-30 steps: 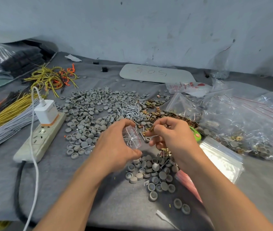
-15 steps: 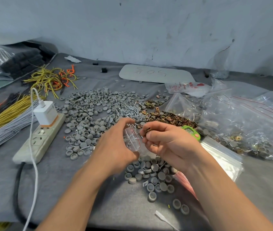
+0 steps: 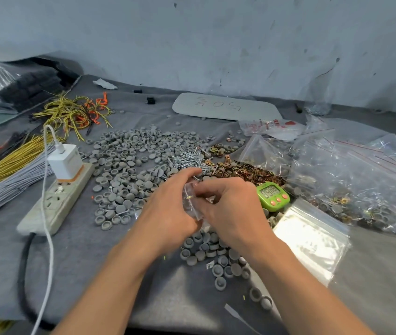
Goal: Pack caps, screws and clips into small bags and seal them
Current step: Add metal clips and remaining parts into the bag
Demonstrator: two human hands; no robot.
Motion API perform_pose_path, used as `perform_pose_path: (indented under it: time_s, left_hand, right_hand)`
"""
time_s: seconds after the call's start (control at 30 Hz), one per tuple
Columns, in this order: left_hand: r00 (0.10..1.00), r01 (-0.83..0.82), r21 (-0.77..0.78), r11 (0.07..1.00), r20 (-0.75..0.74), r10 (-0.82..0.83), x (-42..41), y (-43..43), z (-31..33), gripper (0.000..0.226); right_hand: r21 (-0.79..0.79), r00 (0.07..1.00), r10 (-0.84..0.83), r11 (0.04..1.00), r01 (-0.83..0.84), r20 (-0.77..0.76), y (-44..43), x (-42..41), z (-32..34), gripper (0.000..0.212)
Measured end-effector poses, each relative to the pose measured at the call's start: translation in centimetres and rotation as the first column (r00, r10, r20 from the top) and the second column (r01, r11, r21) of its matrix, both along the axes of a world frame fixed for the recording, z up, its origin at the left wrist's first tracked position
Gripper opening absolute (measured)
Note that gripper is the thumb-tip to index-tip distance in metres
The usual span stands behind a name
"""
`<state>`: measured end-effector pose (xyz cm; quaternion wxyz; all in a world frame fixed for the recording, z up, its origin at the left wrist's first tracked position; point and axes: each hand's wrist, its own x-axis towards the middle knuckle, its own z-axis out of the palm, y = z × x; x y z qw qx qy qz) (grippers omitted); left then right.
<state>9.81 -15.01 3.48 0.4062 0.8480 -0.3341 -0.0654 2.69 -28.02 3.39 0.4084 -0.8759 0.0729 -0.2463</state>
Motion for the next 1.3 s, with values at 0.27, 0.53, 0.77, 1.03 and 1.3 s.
perform_pose_path:
  time_s: [0.27,0.53,0.77,1.03,1.3]
  left_hand:
    - [0.991,-0.038,-0.175,0.984,-0.137,0.014,0.4,0.7,-0.6,0.086]
    - [0.994,-0.105,-0.165,0.981,-0.008,0.105,0.2,0.5,-0.3,0.081]
    - [0.995,-0.098,-0.124,0.987,0.009,0.1,0.0,-0.3,-0.5,0.082]
    - [0.997,-0.071,-0.075,0.995,0.029,0.073,-0.1,-0.8,-0.9,0.087]
    - [0.998,-0.06,-0.042,0.997,0.027,0.062,-0.1,-1.0,-1.0,0.09]
  right_hand:
    - [-0.168,0.912,-0.373,0.923,0.346,-0.172,-4.6,-0.3,0.6,0.023]
    - [-0.478,0.818,-0.372,0.867,0.139,-0.439,-4.6,-0.4,-0.7,0.008]
    - [-0.44,0.842,-0.34,0.887,0.14,-0.418,-3.5,-0.3,-0.8,0.012]
    - [0.498,0.988,-0.038,0.86,0.109,-0.149,-3.7,-0.9,0.6,0.014]
    - [0.778,0.994,0.079,0.628,0.013,-0.081,-2.9,-0.4,0.8,0.011]
